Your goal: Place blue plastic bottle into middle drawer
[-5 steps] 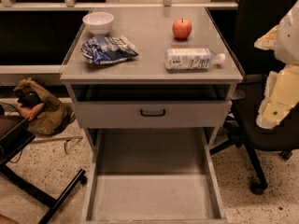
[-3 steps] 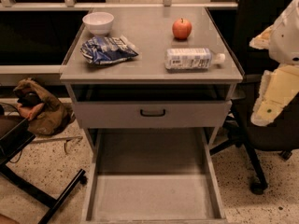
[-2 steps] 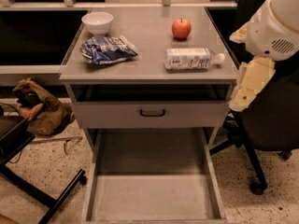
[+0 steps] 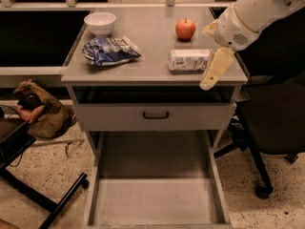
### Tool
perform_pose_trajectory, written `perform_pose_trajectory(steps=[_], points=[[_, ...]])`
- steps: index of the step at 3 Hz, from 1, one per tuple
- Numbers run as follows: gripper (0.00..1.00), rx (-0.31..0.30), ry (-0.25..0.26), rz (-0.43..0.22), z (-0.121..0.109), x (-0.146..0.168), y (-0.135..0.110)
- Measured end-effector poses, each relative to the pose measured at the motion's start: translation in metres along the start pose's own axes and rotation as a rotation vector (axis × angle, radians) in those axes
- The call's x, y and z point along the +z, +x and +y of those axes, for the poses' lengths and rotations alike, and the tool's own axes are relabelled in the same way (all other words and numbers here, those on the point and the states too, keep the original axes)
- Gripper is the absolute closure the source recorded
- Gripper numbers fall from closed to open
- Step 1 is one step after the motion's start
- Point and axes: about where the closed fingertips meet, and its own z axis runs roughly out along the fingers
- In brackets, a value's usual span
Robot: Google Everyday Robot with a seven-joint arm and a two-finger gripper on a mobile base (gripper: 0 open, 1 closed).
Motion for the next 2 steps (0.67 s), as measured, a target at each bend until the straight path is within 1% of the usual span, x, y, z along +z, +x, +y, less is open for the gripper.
perform_pose_trajectory(steps=[1,2], points=[[0.0,0.0,0.0,0.0,0.0,0.0,0.0],[0.0,-0.006,-0.01,-0.018,-0.002,0.011,-0.002]])
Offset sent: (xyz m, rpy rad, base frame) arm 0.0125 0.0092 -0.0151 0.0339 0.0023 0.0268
